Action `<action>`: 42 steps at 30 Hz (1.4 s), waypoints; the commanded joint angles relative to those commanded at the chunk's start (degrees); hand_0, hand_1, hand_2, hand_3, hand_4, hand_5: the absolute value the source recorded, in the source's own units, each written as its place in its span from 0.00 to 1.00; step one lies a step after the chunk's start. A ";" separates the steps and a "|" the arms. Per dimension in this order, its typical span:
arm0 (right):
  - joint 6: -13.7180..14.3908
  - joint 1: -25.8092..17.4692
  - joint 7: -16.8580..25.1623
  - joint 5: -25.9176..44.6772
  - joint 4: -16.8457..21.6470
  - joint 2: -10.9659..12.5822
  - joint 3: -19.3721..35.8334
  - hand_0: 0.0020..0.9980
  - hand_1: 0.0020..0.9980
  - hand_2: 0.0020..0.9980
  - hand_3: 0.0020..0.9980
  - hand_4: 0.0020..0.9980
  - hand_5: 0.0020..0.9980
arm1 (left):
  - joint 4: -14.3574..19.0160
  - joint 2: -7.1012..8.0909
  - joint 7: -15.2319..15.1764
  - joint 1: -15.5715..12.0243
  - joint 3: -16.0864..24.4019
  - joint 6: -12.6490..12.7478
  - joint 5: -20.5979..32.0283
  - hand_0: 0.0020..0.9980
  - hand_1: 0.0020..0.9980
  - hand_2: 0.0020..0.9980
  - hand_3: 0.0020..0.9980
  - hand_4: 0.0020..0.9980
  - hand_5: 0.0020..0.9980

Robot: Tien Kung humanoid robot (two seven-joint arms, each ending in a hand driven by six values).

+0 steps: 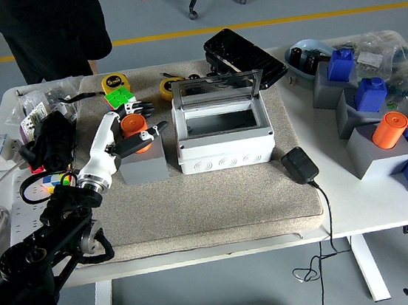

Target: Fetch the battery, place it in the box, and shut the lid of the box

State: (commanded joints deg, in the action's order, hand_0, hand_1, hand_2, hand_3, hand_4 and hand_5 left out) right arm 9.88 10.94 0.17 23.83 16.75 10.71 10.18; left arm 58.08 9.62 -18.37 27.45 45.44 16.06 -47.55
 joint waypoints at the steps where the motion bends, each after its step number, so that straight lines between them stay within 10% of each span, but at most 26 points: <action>1: -0.01 0.04 0.00 -0.01 0.01 0.01 -0.03 0.70 0.68 0.67 0.58 0.96 0.51 | -0.39 -0.18 -0.12 0.28 -0.16 0.02 0.27 0.72 0.69 0.64 0.61 0.97 0.17; 20: 0.00 0.16 -0.02 0.07 0.06 0.05 -0.14 0.70 0.68 0.67 0.58 0.96 0.51 | -2.27 -1.25 -0.81 1.57 -2.11 0.96 0.53 0.36 0.44 0.45 0.53 0.91 0.00; 21: 0.00 0.18 -0.02 0.07 0.07 0.05 -0.11 0.70 0.68 0.67 0.58 0.96 0.51 | -2.38 -1.32 -0.80 1.63 -2.15 1.05 0.52 0.28 0.31 0.35 0.38 0.76 0.00; 26: 0.01 0.18 -0.06 0.14 0.06 0.04 -0.26 0.70 0.68 0.67 0.58 0.96 0.51 | -3.14 -1.64 -0.72 1.99 -2.19 1.22 0.69 0.28 0.31 0.35 0.38 0.76 0.00; 27: 0.02 0.19 -0.07 0.15 0.06 0.05 -0.28 0.70 0.68 0.67 0.58 0.96 0.51 | -3.31 -1.73 -0.60 2.08 -2.18 1.15 0.73 0.23 0.22 0.25 0.23 0.46 0.00; 32: 0.08 0.21 -0.09 0.16 0.05 0.11 -0.43 0.70 0.68 0.67 0.58 0.96 0.51 | -3.85 -2.08 -0.13 2.34 -2.12 0.88 0.62 0.23 0.22 0.25 0.23 0.46 0.00; 33: 0.08 0.22 -0.08 0.16 0.06 0.10 -0.53 0.70 0.68 0.67 0.58 0.96 0.51 | -4.06 -2.19 -0.07 2.47 -2.24 0.75 0.66 0.21 0.17 0.20 0.16 0.16 0.00; 42: 0.07 0.19 -0.03 0.26 0.05 0.06 -0.82 0.70 0.68 0.67 0.59 0.96 0.51 | -4.75 -2.47 -0.32 2.63 -2.57 0.08 1.53 0.21 0.15 0.18 0.14 0.01 0.00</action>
State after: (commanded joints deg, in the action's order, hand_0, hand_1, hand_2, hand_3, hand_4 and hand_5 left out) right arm 9.95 11.13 0.14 24.09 16.79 10.77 9.36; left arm 53.33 7.15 -18.68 30.08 42.87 16.14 -46.02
